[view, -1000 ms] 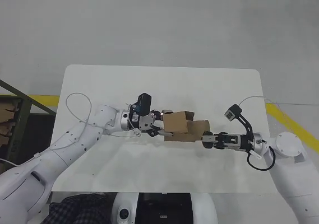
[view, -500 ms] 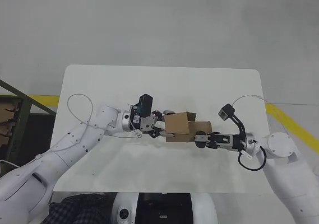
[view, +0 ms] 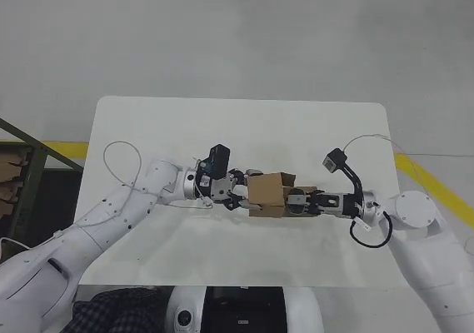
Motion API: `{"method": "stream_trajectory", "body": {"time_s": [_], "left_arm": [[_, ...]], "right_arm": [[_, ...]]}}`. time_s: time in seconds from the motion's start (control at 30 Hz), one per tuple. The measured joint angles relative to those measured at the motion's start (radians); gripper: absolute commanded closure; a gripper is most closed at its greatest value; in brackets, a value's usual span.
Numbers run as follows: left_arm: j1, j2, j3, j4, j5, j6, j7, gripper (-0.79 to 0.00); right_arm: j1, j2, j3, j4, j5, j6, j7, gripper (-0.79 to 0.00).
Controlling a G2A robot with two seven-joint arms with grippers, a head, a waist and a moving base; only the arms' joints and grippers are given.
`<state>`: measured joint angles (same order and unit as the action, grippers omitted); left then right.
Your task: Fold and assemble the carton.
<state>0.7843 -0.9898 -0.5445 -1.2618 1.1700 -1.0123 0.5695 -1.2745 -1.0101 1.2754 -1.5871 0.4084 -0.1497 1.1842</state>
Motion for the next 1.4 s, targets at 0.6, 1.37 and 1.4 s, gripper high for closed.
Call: {"method": "stream_trajectory", "body": {"time_s": [0.6, 1.37, 1.4], "left_arm": [[0.009, 0.010, 0.007, -0.023, 0.019, 0.000, 0.030, -0.323], [-0.001, 0.013, 0.018, -0.016, 0.024, 0.000, 0.051, -0.336], [-0.002, 0.013, 0.019, -0.014, 0.025, 0.000, 0.052, -0.339]], "right_arm": [[0.073, 0.002, 0.011, 0.022, -0.070, 0.087, -0.141, 0.000], [-0.020, 0.022, 0.082, -0.045, -0.039, 0.035, -0.111, 0.000], [-0.036, 0.025, 0.107, -0.046, -0.031, 0.031, -0.120, 0.000]]}}
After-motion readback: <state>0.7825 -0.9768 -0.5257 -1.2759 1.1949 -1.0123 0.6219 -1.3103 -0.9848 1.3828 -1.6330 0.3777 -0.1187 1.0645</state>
